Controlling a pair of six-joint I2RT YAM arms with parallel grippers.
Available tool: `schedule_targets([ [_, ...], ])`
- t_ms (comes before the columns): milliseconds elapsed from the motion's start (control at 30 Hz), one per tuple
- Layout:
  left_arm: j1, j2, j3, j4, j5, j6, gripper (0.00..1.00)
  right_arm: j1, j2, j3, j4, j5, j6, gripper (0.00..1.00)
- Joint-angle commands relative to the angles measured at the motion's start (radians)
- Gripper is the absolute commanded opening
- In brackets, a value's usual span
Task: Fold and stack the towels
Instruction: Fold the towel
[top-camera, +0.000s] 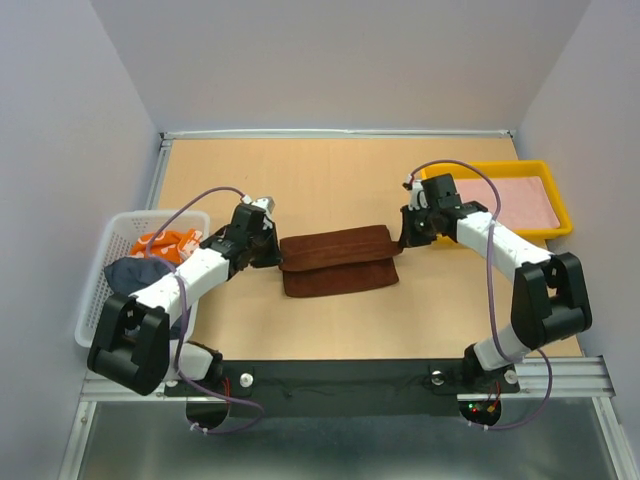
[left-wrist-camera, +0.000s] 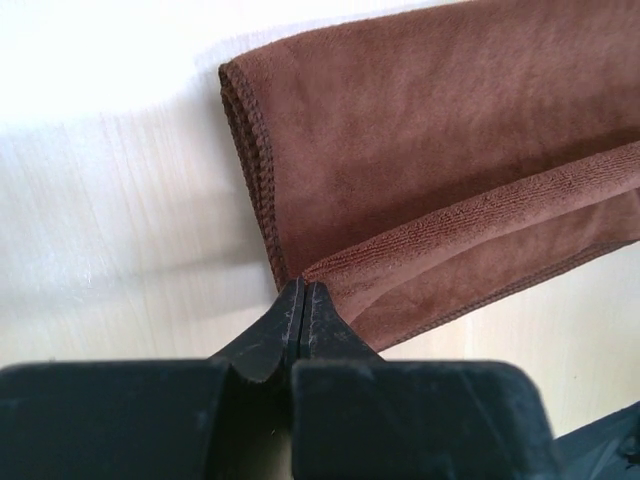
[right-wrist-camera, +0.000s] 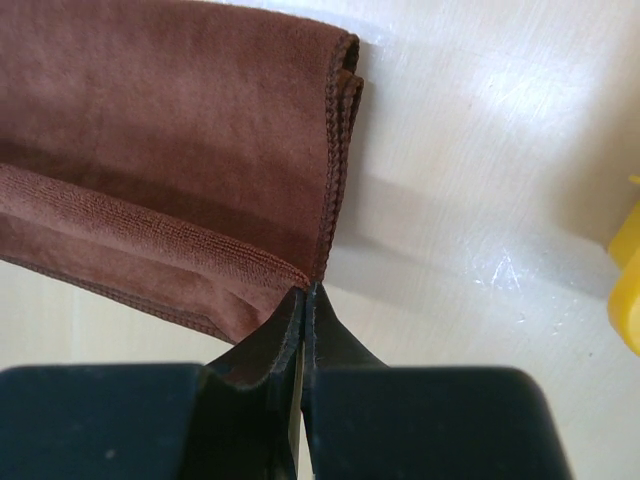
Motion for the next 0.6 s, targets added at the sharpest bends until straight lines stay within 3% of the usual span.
schedule_targets([
  [0,-0.002,-0.056,0.018,-0.031,-0.028,-0.013,0.0,-0.001,-0.058,-0.006,0.019,0.048,0.018,0.0],
  [267,-0.008,-0.012,-0.08,0.011,-0.008,-0.042,0.01,-0.001,-0.014,-0.061,0.019,0.03,0.044,0.01],
  [367,-0.014,0.002,-0.106,0.03,0.013,-0.059,0.18,-0.001,-0.012,-0.078,0.019,0.001,0.059,0.06],
  [400,-0.017,-0.004,-0.109,0.028,0.013,-0.061,0.28,-0.001,-0.02,-0.083,0.019,-0.007,0.064,0.18],
  [433,-0.025,-0.016,-0.117,0.028,0.013,-0.067,0.33,-0.001,-0.034,-0.089,0.016,-0.015,0.073,0.24],
  [500,-0.037,-0.082,-0.123,0.015,0.022,-0.074,0.53,-0.001,-0.087,-0.102,0.007,-0.058,0.081,0.36],
  [567,-0.061,-0.145,-0.116,-0.004,0.021,-0.099,0.67,0.001,-0.123,-0.095,-0.029,-0.122,0.082,0.4],
])
